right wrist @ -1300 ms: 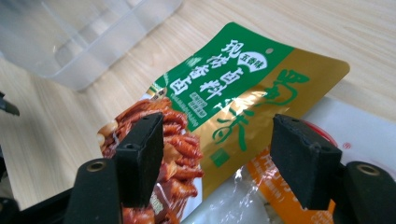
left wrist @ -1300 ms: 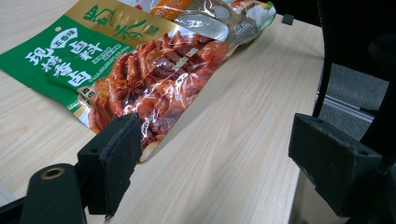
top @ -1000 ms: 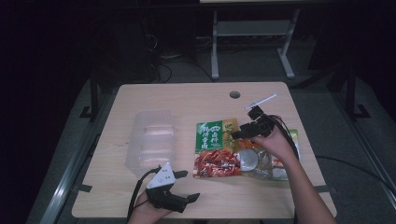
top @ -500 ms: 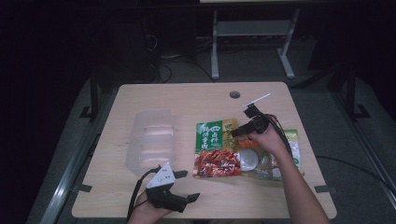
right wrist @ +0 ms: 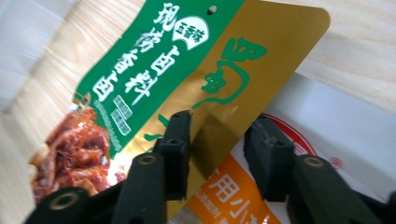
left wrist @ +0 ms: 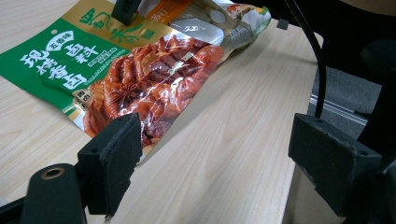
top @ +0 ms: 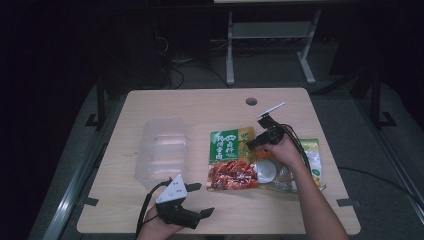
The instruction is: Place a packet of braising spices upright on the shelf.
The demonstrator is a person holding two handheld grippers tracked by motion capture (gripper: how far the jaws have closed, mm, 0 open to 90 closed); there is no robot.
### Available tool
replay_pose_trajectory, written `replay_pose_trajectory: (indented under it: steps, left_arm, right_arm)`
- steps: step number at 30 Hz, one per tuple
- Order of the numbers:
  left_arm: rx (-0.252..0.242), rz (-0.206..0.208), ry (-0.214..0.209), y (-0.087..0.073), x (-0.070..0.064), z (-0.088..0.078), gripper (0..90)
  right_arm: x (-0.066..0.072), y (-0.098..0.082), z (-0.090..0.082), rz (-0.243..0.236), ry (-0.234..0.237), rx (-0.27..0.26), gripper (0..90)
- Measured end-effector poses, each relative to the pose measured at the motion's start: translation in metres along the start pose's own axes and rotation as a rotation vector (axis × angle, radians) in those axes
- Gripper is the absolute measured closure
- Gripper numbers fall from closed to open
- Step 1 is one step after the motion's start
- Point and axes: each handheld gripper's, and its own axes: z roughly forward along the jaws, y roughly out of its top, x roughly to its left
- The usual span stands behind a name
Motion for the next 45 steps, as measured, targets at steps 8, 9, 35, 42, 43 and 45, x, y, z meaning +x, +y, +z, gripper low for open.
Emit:
replay_pose_trajectory:
  steps: [8, 9, 35, 42, 43, 45]
  left_arm:
    - [0.015, 0.010, 0.005, 0.000, 0.000, 0.003, 17.2]
    - [0.018, 0.011, 0.006, 0.000, 0.000, 0.003, 17.2]
    - [0.001, -0.032, 0.017, 0.032, 0.014, 0.026, 19.1]
    - [0.038, -0.048, 0.062, 0.036, 0.028, 0.052, 18.7]
    - [0.035, -0.057, 0.080, 0.036, 0.031, 0.055, 18.3]
    - [0.032, -0.080, 0.095, 0.036, 0.038, 0.061, 18.1]
  right_arm:
    - [-0.001, 0.000, -0.001, 0.041, 0.037, -0.009, 82.2]
    - [-0.001, 0.000, -0.001, 0.038, 0.037, -0.008, 84.2]
    - [0.039, -0.011, -0.058, -0.135, 0.062, -0.182, 89.7]
    - [0.061, -0.020, -0.082, -0.234, 0.062, -0.260, 89.7]
    - [0.064, -0.022, -0.085, -0.244, 0.064, -0.269, 89.7]
    - [0.069, -0.026, -0.090, -0.272, 0.064, -0.288, 89.7]
